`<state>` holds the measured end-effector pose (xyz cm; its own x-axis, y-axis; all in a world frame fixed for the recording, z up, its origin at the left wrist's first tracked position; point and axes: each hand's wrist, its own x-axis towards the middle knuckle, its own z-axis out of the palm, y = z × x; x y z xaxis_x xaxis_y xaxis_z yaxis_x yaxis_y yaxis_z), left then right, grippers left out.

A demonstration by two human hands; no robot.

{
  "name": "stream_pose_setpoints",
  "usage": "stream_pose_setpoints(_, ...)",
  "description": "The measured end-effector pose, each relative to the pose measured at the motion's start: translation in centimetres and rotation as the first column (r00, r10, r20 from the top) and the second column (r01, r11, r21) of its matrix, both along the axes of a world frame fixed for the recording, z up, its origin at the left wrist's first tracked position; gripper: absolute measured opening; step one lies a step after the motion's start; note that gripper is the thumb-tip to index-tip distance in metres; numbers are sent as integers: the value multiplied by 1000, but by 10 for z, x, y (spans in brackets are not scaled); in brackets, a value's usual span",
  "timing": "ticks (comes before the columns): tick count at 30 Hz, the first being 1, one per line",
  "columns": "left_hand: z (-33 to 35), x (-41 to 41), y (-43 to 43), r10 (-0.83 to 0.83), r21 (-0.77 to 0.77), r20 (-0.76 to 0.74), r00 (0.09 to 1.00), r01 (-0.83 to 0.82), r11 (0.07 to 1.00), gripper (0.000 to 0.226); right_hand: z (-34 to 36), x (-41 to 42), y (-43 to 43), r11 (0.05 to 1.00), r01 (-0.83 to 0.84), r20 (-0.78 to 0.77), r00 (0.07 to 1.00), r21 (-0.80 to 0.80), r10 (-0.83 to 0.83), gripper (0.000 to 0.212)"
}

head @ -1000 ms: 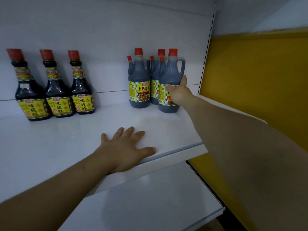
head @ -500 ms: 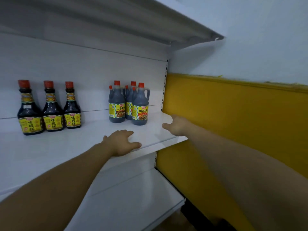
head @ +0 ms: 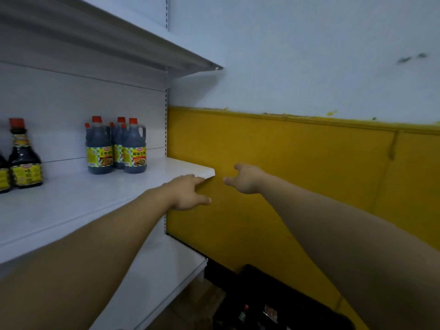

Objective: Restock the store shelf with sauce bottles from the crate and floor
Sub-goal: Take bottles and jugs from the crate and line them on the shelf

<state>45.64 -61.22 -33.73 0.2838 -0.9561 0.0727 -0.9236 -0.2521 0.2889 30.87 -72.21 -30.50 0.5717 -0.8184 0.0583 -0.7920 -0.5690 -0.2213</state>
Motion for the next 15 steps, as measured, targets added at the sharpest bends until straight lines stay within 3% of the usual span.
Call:
stream_pose_setpoints(8,-33,-68,-39,-221,138,-29,975,222,965,86,-19,-70,4,977,214,-54,975,7,-213,77)
stream_pose_setpoints(15,-74,-116,-80,-406,277,-5,914,391,878,85,-56,-129,-2,935,349,-160,928,65,-335,78)
